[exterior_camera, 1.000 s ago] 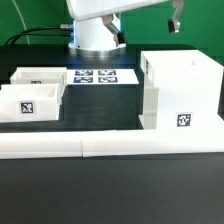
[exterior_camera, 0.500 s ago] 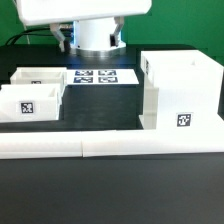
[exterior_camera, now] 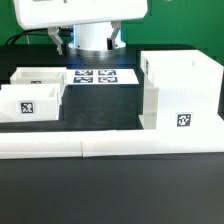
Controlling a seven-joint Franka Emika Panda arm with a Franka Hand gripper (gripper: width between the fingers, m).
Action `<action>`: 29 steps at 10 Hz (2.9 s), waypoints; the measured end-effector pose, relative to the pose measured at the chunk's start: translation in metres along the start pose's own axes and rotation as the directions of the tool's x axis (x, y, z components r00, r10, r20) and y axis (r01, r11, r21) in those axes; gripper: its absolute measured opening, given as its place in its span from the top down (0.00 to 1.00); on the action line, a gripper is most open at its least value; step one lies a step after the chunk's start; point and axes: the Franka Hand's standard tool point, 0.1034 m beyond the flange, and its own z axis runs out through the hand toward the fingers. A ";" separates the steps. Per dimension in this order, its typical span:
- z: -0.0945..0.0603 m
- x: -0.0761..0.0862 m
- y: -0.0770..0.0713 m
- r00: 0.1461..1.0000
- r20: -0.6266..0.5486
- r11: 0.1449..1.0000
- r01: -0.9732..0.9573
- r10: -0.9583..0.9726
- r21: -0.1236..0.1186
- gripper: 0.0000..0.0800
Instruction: Assemble drawer
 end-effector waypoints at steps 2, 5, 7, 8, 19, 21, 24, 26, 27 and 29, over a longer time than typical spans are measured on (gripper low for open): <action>0.014 -0.017 0.015 0.999 -0.009 0.999 0.046 -0.046 -0.018 0.19; 0.023 -0.030 0.025 0.998 0.007 0.998 0.056 -0.056 -0.018 0.19; 0.023 -0.030 0.025 0.998 0.007 0.998 0.057 -0.057 -0.018 0.19; 0.023 -0.030 0.026 0.997 0.009 0.997 0.071 -0.071 -0.017 0.19; 0.098 -0.048 0.068 0.990 0.003 0.988 0.140 -0.140 -0.069 0.19; 0.106 -0.049 0.070 0.990 0.000 0.987 0.141 -0.142 -0.078 0.19; 0.109 -0.051 0.069 0.990 -0.005 0.986 0.143 -0.144 -0.084 0.21; 0.108 -0.051 0.069 0.990 -0.005 0.986 0.143 -0.144 -0.084 0.44; 0.108 -0.051 0.069 0.990 -0.005 0.986 0.143 -0.144 -0.084 0.67; 0.108 -0.051 0.069 0.990 -0.005 0.986 0.143 -0.144 -0.084 0.84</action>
Offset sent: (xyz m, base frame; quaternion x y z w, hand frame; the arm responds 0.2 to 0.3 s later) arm -0.0333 -0.0132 -0.0213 0.0203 0.0110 -0.0079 0.9997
